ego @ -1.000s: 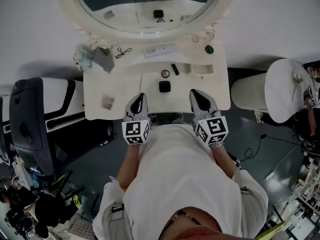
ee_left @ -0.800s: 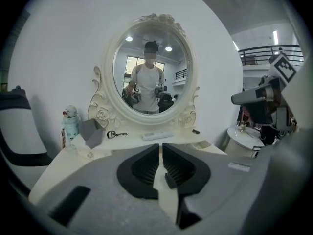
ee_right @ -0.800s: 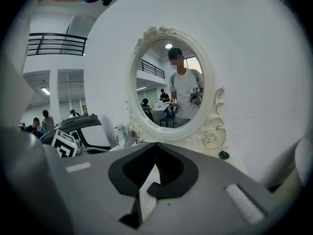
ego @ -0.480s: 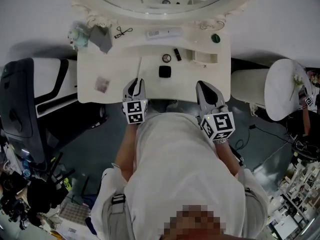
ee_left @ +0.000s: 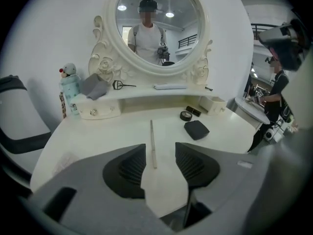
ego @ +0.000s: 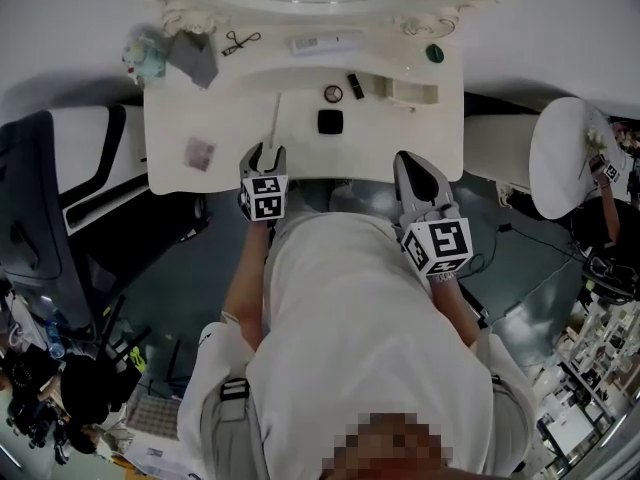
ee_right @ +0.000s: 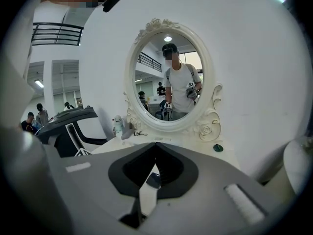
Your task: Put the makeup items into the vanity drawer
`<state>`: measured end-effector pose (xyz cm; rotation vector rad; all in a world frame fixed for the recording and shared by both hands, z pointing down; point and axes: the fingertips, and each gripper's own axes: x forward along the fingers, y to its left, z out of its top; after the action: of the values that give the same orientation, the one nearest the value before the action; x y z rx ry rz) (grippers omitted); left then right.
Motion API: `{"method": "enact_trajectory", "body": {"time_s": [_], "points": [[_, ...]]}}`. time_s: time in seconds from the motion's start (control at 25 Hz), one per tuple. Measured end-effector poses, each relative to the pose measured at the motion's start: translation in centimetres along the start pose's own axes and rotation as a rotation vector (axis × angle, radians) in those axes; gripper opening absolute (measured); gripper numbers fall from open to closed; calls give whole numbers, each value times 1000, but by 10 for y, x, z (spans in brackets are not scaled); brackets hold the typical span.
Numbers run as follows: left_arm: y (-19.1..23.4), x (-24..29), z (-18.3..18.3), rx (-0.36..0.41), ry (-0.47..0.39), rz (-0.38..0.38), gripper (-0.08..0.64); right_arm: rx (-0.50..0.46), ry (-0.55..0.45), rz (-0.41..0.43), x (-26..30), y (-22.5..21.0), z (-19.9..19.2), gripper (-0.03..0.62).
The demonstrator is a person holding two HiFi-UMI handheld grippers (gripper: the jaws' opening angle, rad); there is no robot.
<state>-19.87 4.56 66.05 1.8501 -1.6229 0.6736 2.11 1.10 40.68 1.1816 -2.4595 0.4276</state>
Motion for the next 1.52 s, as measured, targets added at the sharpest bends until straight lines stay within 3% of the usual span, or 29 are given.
{"method": "enact_trajectory", "body": {"time_s": [0.32,1.04,1.24,1.32,1.52], "points": [[5,19,-35,52,114,-15,201,26,15,-57,-4,12,-9,8],[11,55,-38,106,156,-56,184,70,17,-184,-16,30,-21,8],[18,55,-36,111,148,-53,108,75,9,-192,-14,36,-21,8],[19,56,-36,132,154,-57,36,75,7,-191,-13,38,-20,8],[20,52,-39,129,174,-78,34,79,-4,-199,-16,41,-18,8]]}}
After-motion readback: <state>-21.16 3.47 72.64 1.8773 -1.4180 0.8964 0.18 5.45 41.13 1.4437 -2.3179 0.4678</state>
